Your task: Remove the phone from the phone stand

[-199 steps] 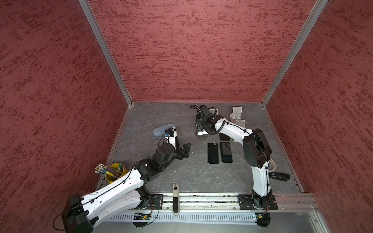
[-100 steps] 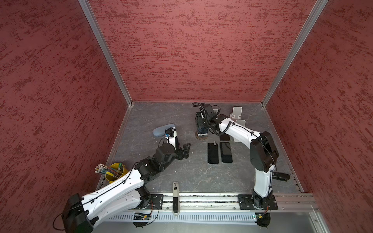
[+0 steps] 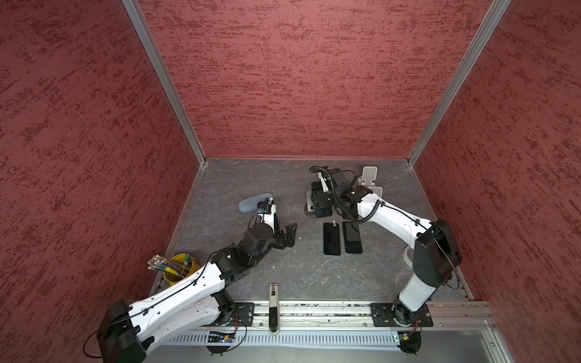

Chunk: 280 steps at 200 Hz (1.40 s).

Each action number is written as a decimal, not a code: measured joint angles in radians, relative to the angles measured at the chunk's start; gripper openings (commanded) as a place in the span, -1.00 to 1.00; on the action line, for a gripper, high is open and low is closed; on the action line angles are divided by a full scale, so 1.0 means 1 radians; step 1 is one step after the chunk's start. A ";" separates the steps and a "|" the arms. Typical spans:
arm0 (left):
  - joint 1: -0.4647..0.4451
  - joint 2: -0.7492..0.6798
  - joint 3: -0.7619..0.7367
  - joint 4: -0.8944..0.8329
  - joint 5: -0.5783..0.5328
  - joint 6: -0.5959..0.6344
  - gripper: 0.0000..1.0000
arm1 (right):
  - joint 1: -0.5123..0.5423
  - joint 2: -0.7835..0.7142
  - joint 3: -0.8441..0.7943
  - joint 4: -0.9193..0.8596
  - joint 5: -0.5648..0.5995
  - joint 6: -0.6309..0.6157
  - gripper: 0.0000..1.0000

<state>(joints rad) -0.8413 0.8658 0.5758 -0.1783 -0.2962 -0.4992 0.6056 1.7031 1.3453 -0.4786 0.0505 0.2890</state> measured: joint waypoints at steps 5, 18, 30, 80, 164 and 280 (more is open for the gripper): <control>0.000 0.000 0.000 0.000 0.000 0.000 0.99 | 0.000 -0.007 -0.012 -0.001 -0.005 0.001 0.19; 0.000 0.000 0.000 0.000 0.000 0.000 1.00 | 0.000 -0.026 -0.040 -0.006 -0.014 0.002 0.19; 0.000 0.000 0.000 0.000 0.000 0.000 0.99 | 0.000 -0.045 -0.061 -0.014 -0.021 0.003 0.19; 0.000 0.000 0.000 0.000 0.000 0.000 0.99 | -0.001 -0.105 -0.125 -0.028 -0.023 0.006 0.19; 0.000 0.000 0.000 0.000 0.000 0.000 0.99 | -0.047 -0.159 -0.233 -0.080 -0.025 -0.002 0.17; 0.000 0.000 0.000 0.001 0.004 0.000 0.99 | 0.024 -0.198 -0.348 -0.053 -0.118 0.090 0.19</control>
<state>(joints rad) -0.8413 0.8658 0.5758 -0.1776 -0.2920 -0.4992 0.6296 1.5051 0.9977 -0.5312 -0.0677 0.3794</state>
